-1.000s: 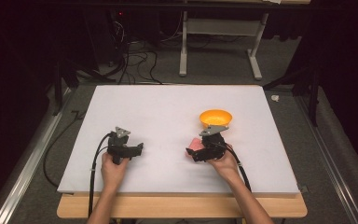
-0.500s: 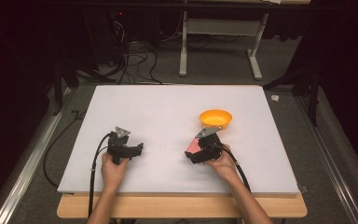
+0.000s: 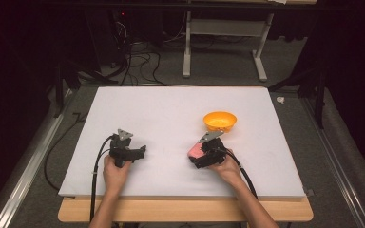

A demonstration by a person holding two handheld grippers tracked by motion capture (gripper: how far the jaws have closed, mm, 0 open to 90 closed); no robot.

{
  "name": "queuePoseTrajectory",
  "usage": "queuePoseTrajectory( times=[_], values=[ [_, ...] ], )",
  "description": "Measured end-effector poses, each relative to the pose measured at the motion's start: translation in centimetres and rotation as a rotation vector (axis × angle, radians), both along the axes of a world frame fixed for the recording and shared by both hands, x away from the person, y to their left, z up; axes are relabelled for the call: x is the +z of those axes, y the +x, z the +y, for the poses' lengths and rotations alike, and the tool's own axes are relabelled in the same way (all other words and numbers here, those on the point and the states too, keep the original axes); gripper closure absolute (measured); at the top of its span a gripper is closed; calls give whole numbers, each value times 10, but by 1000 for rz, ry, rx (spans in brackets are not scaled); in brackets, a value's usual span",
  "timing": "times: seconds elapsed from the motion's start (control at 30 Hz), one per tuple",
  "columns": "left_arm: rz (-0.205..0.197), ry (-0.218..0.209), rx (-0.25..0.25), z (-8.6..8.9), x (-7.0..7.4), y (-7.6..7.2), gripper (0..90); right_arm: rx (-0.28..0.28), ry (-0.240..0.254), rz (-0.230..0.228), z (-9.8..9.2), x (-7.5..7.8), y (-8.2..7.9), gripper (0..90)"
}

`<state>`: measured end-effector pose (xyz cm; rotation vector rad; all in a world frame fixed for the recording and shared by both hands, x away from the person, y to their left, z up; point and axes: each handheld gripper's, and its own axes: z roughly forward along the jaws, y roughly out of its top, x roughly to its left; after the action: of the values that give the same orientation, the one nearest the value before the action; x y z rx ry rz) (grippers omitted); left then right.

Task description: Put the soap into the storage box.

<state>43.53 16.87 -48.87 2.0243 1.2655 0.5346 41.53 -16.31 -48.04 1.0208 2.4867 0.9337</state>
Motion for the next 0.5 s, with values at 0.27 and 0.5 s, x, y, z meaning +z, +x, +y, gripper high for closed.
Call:
queuePoseTrajectory(
  times=[0.27, 0.5],
  values=[
    [0, 0, 1, 0, 0, 0, 166, 2, 6, -3, -1, 0, -1, 134],
    [0, -1, 0, 0, 0, 0, 166, -2, 22, 17, -1, 1, -1, 134]
  ],
)
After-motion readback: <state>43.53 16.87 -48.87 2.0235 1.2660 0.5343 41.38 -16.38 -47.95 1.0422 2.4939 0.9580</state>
